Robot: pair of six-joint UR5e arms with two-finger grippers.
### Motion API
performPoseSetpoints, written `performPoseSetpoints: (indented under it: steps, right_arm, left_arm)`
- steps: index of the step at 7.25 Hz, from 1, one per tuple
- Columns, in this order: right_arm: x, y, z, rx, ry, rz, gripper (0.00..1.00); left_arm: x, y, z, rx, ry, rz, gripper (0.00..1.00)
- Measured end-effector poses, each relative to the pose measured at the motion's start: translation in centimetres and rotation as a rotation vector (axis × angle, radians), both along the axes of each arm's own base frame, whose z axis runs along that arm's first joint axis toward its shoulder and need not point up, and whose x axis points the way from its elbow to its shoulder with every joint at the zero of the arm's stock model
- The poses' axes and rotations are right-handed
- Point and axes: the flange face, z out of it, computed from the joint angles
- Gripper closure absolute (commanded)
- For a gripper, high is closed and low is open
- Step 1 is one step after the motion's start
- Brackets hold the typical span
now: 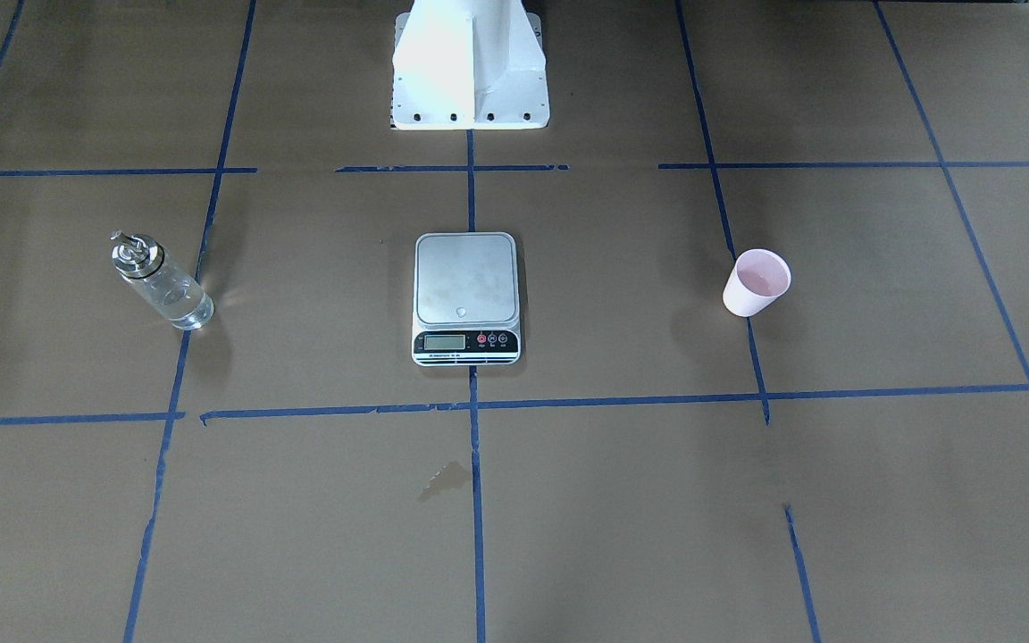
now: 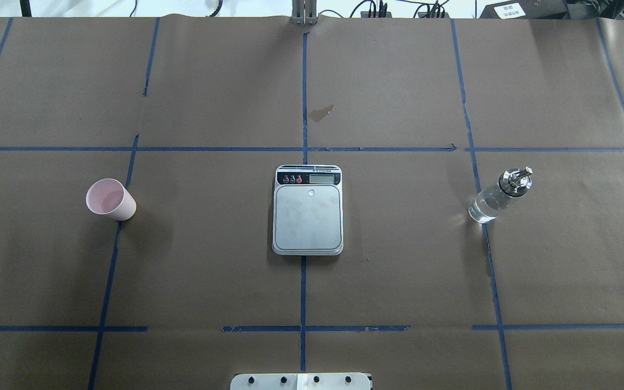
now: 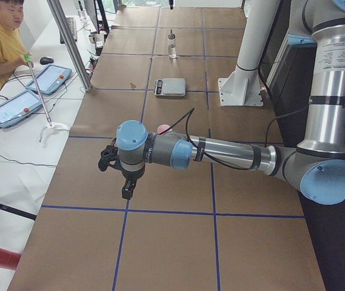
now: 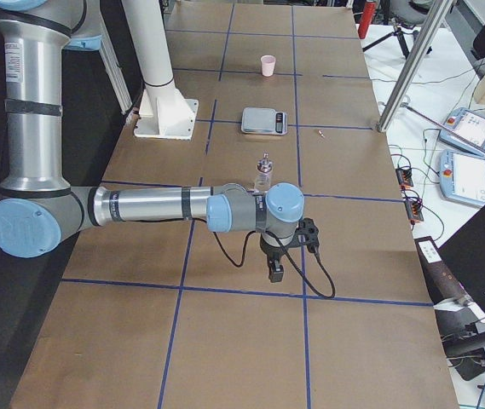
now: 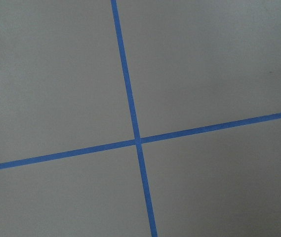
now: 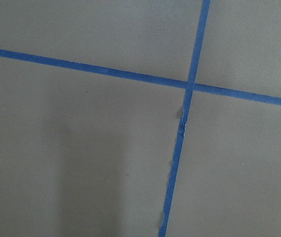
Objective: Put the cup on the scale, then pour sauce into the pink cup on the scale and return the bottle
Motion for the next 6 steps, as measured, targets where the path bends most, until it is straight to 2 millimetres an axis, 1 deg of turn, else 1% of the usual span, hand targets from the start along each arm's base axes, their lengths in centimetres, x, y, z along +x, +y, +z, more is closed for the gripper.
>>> performPoseSetpoints:
  steps: [1, 4, 6]
  right_arm:
    - [0.0, 0.0, 0.2, -0.002, 0.000, 0.000, 0.00]
    - [0.1, 0.3, 0.5, -0.005, -0.001, -0.002, 0.00]
    - [0.1, 0.3, 0.4, 0.003, -0.002, -0.004, 0.00]
  left_arm:
    - [0.2, -0.1, -0.2, 0.005, 0.002, 0.004, 0.00]
    - [2.1, -0.4, -0.5, 0.010, -0.007, 0.042, 0.00]
    - [2.4, -0.5, -0.9, 0.025, -0.012, 0.046, 0.00]
